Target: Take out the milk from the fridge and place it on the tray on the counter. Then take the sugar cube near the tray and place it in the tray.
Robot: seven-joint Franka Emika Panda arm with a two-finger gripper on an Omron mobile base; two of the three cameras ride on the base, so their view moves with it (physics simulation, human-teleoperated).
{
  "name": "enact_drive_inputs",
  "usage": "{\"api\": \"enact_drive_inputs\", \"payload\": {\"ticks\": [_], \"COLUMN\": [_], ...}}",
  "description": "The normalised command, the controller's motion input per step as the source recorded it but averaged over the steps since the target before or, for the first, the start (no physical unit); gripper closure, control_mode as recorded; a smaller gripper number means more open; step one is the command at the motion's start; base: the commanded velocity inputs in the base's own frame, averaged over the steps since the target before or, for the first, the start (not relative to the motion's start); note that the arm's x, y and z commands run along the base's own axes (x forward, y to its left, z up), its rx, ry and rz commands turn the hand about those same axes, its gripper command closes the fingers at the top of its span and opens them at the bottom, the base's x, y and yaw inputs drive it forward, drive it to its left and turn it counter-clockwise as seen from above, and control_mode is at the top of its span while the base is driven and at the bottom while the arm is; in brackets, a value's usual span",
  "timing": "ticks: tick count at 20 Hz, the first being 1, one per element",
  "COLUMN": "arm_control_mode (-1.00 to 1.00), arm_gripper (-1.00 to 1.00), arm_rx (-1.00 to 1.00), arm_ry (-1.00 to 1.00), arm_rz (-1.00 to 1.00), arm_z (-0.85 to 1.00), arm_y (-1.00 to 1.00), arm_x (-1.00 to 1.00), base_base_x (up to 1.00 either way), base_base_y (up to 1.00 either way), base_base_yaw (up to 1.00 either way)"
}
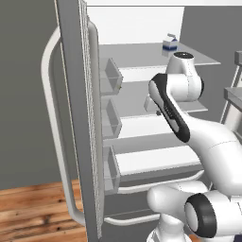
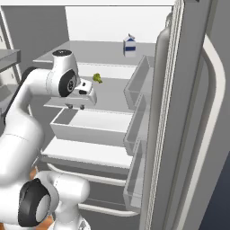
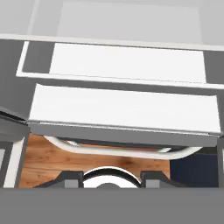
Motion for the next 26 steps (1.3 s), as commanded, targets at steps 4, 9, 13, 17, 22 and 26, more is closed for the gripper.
{"api": "enact_drive_inputs", "payload": {"ticks": [4, 9, 13, 17, 22, 26], "arm_control_mode": [-1.00, -1.00, -1.00, -1.00, -1.00, -1.00], "arm_gripper": [-1.00, -1.00, -1.00, -1.00, -1.00, -1.00], "arm_rx": [0.00, -0.01, -0.03, 0.00, 0.00, 0.00], "arm_ry": [-0.06, -0.38, -0.35, -0.20, -0.03, -0.01], "arm_rz": [0.00, -0.01, 0.00, 0.00, 0.00, 0.00], "arm_z": [0.00, 0.07, 0.38, 0.62, 0.64, 0.62], "arm_y": [0.00, 0.00, 0.00, -0.09, -0.20, -0.24], "arm_x": [-0.43, -0.53, -0.02, 0.00, 0.00, 0.00], "base_base_x": [0.00, 0.00, 0.00, 0.00, 0.00, 0.00], "base_base_y": [0.00, 0.00, 0.00, 0.00, 0.00, 0.00], "base_base_yaw": [0.00, 0.00, 0.00, 0.00, 0.00, 0.00]}}
